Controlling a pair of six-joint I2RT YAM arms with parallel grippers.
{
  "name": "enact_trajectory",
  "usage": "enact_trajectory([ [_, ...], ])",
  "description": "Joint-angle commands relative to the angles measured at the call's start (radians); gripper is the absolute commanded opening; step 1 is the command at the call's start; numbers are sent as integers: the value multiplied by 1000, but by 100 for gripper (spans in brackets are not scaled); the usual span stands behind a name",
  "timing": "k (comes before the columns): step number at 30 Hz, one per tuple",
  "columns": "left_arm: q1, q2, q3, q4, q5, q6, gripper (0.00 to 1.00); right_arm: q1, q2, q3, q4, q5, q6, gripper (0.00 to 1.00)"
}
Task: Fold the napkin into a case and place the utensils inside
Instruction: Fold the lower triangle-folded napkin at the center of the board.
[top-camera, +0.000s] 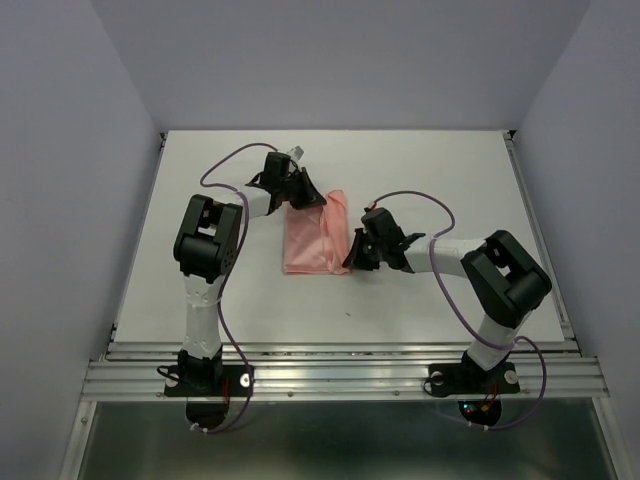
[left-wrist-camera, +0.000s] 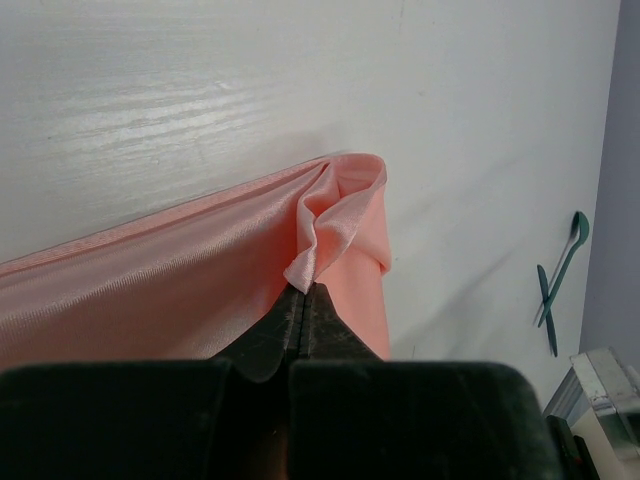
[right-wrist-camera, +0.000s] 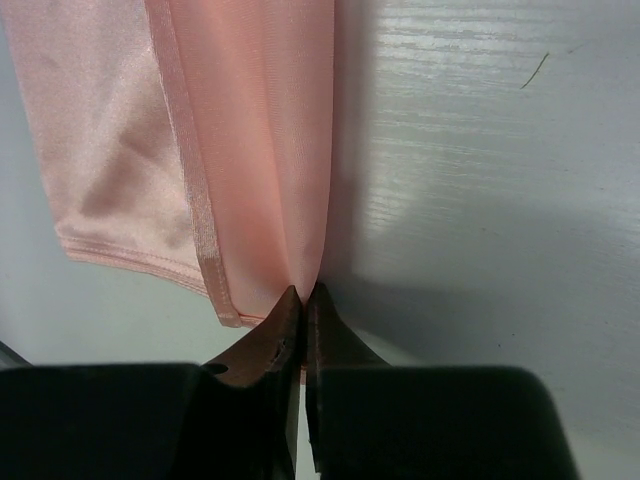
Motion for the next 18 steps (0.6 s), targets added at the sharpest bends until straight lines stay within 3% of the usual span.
enact_trajectory([
  [1,1,-26,-14,55,27,0,0,5,-17,-17,6,-20,-48,1],
  [9,-48,-61,-31,64,28,6,0,5,-89,-46,-55,-23,-95,1],
  [18,-58,21,57,66,54,29,0,5,-72,-64,-66,-29,-123,1],
])
